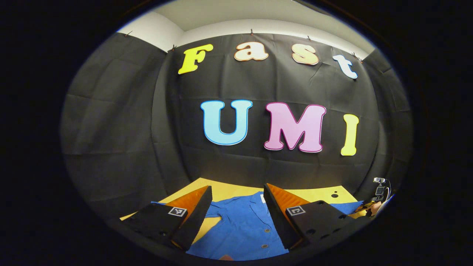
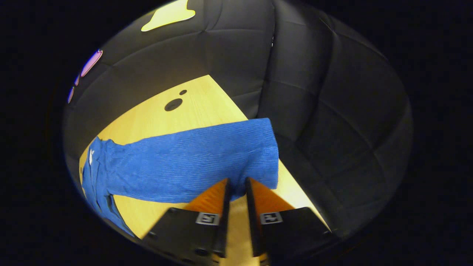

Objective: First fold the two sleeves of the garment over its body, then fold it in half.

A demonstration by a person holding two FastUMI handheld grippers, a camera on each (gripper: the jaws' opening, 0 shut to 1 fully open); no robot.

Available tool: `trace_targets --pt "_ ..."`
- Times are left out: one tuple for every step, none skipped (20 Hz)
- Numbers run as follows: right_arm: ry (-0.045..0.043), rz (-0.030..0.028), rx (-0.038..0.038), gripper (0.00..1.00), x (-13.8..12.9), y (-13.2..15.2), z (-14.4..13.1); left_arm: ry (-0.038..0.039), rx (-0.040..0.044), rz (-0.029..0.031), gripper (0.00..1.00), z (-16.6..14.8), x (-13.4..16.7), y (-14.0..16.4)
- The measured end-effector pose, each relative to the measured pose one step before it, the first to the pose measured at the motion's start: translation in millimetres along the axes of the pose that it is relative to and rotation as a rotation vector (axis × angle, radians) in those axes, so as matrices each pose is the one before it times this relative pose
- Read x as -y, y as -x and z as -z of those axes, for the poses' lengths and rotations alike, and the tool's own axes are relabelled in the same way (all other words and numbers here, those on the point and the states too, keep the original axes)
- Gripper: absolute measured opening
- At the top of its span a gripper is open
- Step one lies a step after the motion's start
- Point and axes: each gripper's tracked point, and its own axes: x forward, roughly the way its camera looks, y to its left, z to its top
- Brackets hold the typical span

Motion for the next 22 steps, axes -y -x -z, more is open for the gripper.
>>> trace_targets --pt "0.00429 0.00277 0.01353 0.09 -0.59 -4.59 -0.31 -0.01286 0.00979 -0.00255 0.81 -0.80 -1.78 2.76" --pt "0.01666 -0.00265 -0.00304 0.08 0.76 -0.33 1.56 -0.00915 0.00209 -0.00370 0.80 0.35 -1.44 0.56" --pt "0.01208 -0.00285 0.00116 0.08 1.38 1.35 -1.52 -0.00418 -0.00652 -0.00372 0.80 3.63 -1.60 0.81" --pt "0.00904 -0.00458 0.00133 0.08 -0.04 1.86 -0.82 0.00379 -0.00886 -0.00340 0.80 3.13 -0.48 -0.13" --pt "0.01356 -0.00473 0.01116 0.08 -3.01 1.39 -2.85 0.01224 -0.00690 -0.00175 0.80 1.87 -0.48 -0.39" --pt "0.01434 0.00028 0.01595 0.08 -0.68 3.57 -3.13 0.01547 -0.00755 -0.00130 0.80 1.31 -0.51 -0.07" --pt "0.00763 -0.00617 0.01300 0.08 -4.15 5.27 -2.48 0.01277 -0.00481 -0.00267 0.80 2.26 0.01 -0.51" --pt "0.00185 -0.00643 0.01483 0.08 -4.33 5.61 -3.96 0.00595 -0.00146 -0.00206 0.80 -0.59 -0.98 -0.05" --pt "0.00353 -0.00923 0.01947 0.08 -4.72 6.29 -3.80 -0.00090 0.00122 -0.00172 0.80 0.93 -1.64 0.13" --pt "0.00954 -0.00045 0.03194 0.08 -6.20 7.34 -5.56 -0.00757 0.00043 -0.00210 0.80 0.08 -2.05 -0.01" --pt "0.02272 -0.01168 0.03626 0.08 -8.04 15.12 -4.10 -0.01116 -0.00040 -0.00415 0.80 1.95 -3.83 0.53" --pt "0.02701 -0.01675 0.04460 0.08 -10.23 14.33 -8.36 -0.00974 0.00152 -0.00661 0.80 0.84 -5.82 1.53" --pt "0.02508 -0.01249 0.04352 0.08 -9.07 18.09 -10.13 -0.00356 0.00469 -0.00337 0.80 -0.60 -5.91 1.00" --pt "0.00862 -0.00702 0.06374 0.08 -9.99 19.47 -17.22 0.00477 0.01110 0.00165 0.80 0.25 -5.37 2.56" --pt "-0.02097 -0.00722 0.07386 0.08 -13.46 14.86 -24.51 0.01126 0.00924 0.00903 0.80 -0.67 -4.85 -0.49" --pt "-0.02631 -0.02203 0.03797 0.08 -15.28 17.25 -19.54 0.01206 -0.00187 0.01460 0.80 2.79 -4.19 -2.27" --pt "-0.01572 -0.01411 0.02976 0.08 -16.02 16.06 -15.11 0.00926 -0.00895 0.01683 0.80 2.98 -4.75 -3.32" --pt "0.00309 -0.00831 0.01776 0.08 -14.71 12.91 -13.24 0.00716 -0.01140 0.01229 0.80 2.41 -7.68 -3.31" --pt "-0.00049 -0.02307 0.03572 0.08 -20.52 21.42 -12.11 0.00998 0.00054 0.01036 0.80 -1.67 -9.34 -1.60" --pt "0.02358 -0.02077 0.05143 0.08 -25.45 16.66 -11.44 0.01348 0.01444 0.00903 0.80 -5.76 -11.20 -1.17" --pt "0.03919 -0.00592 0.03206 0.08 -26.58 8.05 -8.51 0.01311 0.01592 0.00413 0.80 -5.98 -9.95 -2.93" --pt "0.02954 -0.02594 0.02310 0.08 -25.72 8.53 -5.45 0.00767 0.00268 -0.00171 0.80 0.93 -11.54 -1.85"
